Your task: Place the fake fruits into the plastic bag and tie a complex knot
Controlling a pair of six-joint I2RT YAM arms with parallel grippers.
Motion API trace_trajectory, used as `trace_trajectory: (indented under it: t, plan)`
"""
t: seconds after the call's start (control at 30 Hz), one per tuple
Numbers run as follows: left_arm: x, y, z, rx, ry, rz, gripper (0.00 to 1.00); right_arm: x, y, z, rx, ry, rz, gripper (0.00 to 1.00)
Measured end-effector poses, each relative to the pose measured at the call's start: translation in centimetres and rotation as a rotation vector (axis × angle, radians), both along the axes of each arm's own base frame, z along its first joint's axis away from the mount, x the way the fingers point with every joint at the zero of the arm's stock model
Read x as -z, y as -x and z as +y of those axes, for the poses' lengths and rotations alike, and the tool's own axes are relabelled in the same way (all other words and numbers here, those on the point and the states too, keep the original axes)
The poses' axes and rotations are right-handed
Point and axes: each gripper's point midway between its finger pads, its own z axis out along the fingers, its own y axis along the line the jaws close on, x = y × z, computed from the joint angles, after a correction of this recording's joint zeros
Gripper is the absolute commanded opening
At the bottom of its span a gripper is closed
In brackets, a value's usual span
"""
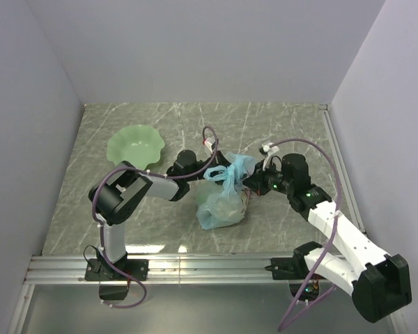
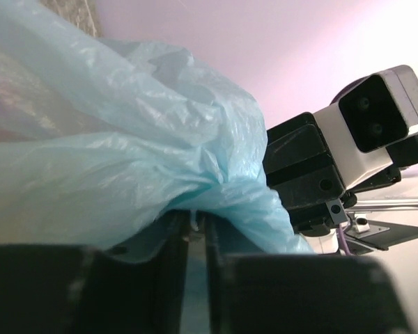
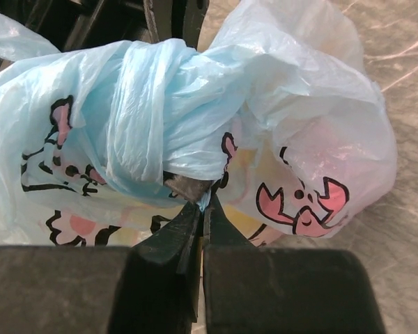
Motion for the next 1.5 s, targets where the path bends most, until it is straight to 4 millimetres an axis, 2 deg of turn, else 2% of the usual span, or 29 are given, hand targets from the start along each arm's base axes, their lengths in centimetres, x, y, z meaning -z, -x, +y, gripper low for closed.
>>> trace_trajectory:
  t: [0.1,0.2,0.4,0.53,0.57,0.7,0.8,1.13,1.27,1.33,1.43,1.5]
  plan:
    - [0.1,-0.2,0.2,-0.001,-0.006,0.001,0.32,-0.5,0.3,-0.5,0.002,0.000,-0.035,0.00]
    - [0.4,-0.6,0.4,-0.011,-0.019,0.004,0.33,-0.8,0.5,-0.6,-0.003,0.003,-0.062,0.00]
    - [0.8,-0.8,0.6,-0.017,-0.037,0.004,0.19,-1.0,0.9,-0.4,-0.035,0.002,-0.075,0.00]
    - [0.9,-0.6,0.5,-0.010,-0.040,-0.007,0.01,-0.8,1.1,-0.2,-0.058,-0.001,-0.068,0.00]
    - [0.9,-0.5,0.5,-0.007,-0.040,-0.009,0.00,-0.7,1.2,-0.1,-0.062,0.000,-0.062,0.14]
    - [0.9,-0.3,0.4,-0.002,-0.040,-0.013,0.00,0.4,1.1,-0.2,-0.064,0.019,-0.017,0.40]
    - [0.9,-0.2,0.3,0.002,-0.040,-0.013,0.00,1.2,1.2,-0.3,-0.057,0.036,0.014,0.45]
    - [1.1,0.1,0.1,0.008,-0.047,-0.027,0.00,0.8,0.4,-0.3,-0.045,0.043,0.012,0.45]
    - [1.7,0.2,0.1,0.010,-0.071,-0.036,0.00,0.7,0.1,-0.1,-0.042,0.041,0.022,0.52]
    - [2.2,0.2,0.1,0.011,-0.093,-0.038,0.00,0.7,-0.1,0.0,-0.042,0.043,0.029,0.52]
    - [2.8,0.2,0.1,0.006,-0.116,-0.037,0.00,0.6,-0.4,0.1,-0.043,0.045,0.032,0.44]
    - [2.9,0.2,0.1,0.002,-0.126,-0.043,0.00,0.6,-0.5,0.1,-0.046,0.048,0.032,0.28]
